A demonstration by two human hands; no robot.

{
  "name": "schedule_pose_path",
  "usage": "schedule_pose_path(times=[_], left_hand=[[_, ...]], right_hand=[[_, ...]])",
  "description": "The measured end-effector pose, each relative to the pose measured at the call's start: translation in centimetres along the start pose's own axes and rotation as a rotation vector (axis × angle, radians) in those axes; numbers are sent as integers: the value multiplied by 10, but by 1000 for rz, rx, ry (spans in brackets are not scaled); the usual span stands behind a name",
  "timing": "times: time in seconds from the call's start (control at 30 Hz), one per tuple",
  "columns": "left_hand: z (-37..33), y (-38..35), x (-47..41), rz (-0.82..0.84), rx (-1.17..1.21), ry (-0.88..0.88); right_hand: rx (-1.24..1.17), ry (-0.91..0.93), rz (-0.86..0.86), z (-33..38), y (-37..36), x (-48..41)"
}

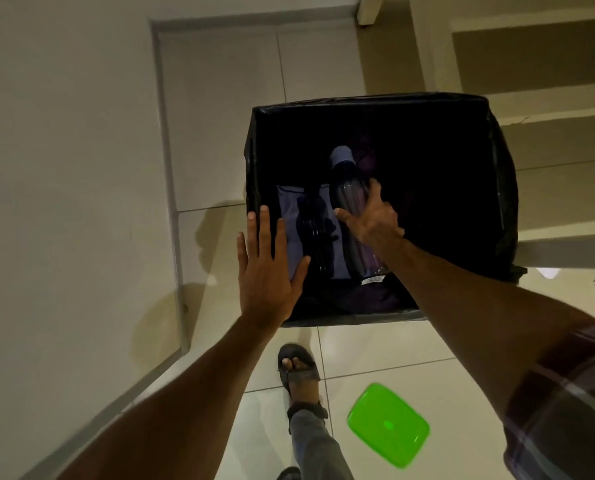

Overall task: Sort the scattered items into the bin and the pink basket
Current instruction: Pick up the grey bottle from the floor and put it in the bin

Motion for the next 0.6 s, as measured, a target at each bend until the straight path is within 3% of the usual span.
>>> schedule_pose_path(times=[0.6], left_hand=[[-4,4,-3,-26,-19,-16]], right_hand=[[139,129,-80,-35,-23,28]])
Point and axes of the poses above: each hand's wrist, its own x-axis away from the middle knuckle, its own y-axis out of the back of the hand, z = x × y, the point moved 7 cm from there along -x, towards the middle knuckle, and after that the axes turned 7 degrees about -y, right-handed, at the moved point
